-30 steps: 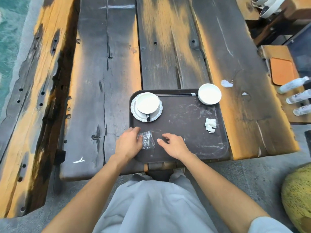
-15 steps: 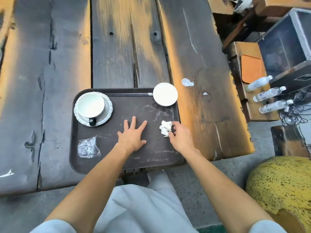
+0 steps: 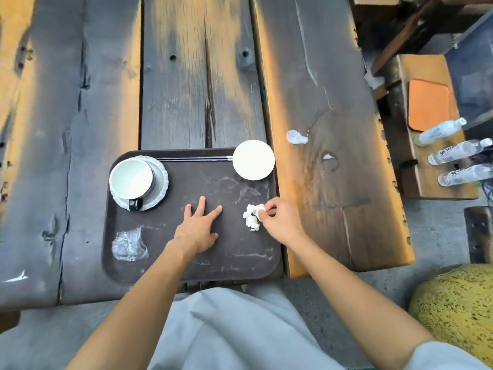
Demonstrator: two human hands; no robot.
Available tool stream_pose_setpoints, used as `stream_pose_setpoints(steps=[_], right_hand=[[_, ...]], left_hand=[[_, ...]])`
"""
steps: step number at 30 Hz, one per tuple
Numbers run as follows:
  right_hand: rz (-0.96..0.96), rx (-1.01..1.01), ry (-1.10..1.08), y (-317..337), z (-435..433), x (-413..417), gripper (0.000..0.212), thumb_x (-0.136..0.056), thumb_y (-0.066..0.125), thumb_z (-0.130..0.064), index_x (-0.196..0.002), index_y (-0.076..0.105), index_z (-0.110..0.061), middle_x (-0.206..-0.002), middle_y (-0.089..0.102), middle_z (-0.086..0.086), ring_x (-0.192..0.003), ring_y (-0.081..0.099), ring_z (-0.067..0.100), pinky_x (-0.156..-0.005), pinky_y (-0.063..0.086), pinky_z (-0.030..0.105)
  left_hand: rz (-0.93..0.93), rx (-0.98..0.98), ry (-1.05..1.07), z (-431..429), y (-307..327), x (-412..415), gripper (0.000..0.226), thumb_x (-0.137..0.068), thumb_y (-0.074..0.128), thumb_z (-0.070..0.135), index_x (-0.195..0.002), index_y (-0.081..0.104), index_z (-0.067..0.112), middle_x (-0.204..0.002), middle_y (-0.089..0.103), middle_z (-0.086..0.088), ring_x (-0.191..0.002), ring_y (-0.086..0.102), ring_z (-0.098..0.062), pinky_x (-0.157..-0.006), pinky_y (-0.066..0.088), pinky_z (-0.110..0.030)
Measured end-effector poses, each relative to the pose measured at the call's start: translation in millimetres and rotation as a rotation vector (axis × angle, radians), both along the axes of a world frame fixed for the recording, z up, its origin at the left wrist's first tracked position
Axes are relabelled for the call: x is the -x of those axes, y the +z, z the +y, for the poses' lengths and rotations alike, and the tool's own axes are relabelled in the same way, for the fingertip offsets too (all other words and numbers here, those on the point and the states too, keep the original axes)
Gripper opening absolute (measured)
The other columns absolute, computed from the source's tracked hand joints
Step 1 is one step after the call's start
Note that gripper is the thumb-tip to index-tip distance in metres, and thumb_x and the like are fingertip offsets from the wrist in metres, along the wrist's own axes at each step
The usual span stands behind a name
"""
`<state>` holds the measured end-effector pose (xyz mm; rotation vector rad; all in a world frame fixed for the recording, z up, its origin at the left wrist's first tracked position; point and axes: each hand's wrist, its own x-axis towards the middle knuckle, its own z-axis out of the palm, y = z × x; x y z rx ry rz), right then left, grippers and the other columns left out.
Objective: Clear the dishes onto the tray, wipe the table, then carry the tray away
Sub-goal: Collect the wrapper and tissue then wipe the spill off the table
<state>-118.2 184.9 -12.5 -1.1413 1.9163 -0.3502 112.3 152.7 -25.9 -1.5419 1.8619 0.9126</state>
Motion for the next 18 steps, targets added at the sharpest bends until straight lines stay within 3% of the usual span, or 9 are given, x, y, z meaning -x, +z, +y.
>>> stream_pose_setpoints(steps=[3, 5, 6, 13, 18], right_hand=[[-0.115, 0.025, -0.11, 9, -9, 17, 0.01, -0.086, 0.069, -0.026, -0.094, 0.063, -0.029, -0.087, 0.069, -0.013, -0.08, 0.067, -0.001, -0.072, 0.053, 0.018], [-0.183, 0.065, -0.16, 16, -17, 33, 0.021, -0.091, 0.067, -0.019, -0.11, 0.064, -0.028, -0.094, 0.069, -0.011, -0.084, 0.068, 0.003, -0.079, 0.057, 0.023], [-0.177, 0.086, -0.177, 18, -24, 42, 0.026, -0.092, 0.066, -0.017, -0.116, 0.065, -0.026, -0.096, 0.068, -0.011, -0.087, 0.068, 0.003, -0.082, 0.057, 0.024], [0.064, 0.152, -0.404, 20, -64, 123, 0.022, -0.092, 0.062, -0.014, -0.104, 0.076, -0.026, -0.092, 0.075, -0.002, -0.098, 0.066, 0.019, -0.104, 0.044, 0.036], [0.149, 0.161, -0.563, 0, -81, 178, 0.028, -0.096, 0.057, -0.013, -0.116, 0.072, -0.024, -0.104, 0.074, 0.003, -0.111, 0.062, 0.028, -0.103, 0.048, 0.037]], left_hand=[[0.037, 0.031, 0.043, -26, 12, 2, 0.061, -0.096, 0.056, 0.045, -0.154, 0.041, 0.031, -0.167, 0.027, -0.003, -0.147, 0.035, -0.034, -0.11, 0.043, -0.044], [0.091, 0.099, 0.096, -49, 22, 5, 0.049, -0.095, 0.057, 0.045, -0.14, 0.057, 0.026, -0.141, 0.06, -0.003, -0.131, 0.054, -0.031, -0.103, 0.048, -0.04], [0.114, 0.146, 0.125, -63, 27, 7, 0.045, -0.094, 0.058, 0.045, -0.135, 0.061, 0.024, -0.13, 0.067, -0.003, -0.126, 0.059, -0.03, -0.1, 0.049, -0.039], [0.294, 0.41, 0.123, -177, 48, 57, 0.033, -0.094, 0.062, 0.03, -0.123, 0.069, 0.016, -0.112, 0.077, -0.002, -0.106, 0.069, -0.03, -0.091, 0.052, -0.039], [0.31, 0.404, -0.128, -245, 18, 117, 0.046, -0.101, 0.052, 0.04, -0.14, 0.057, 0.017, -0.129, 0.07, -0.008, -0.114, 0.067, -0.034, -0.095, 0.052, -0.042]])
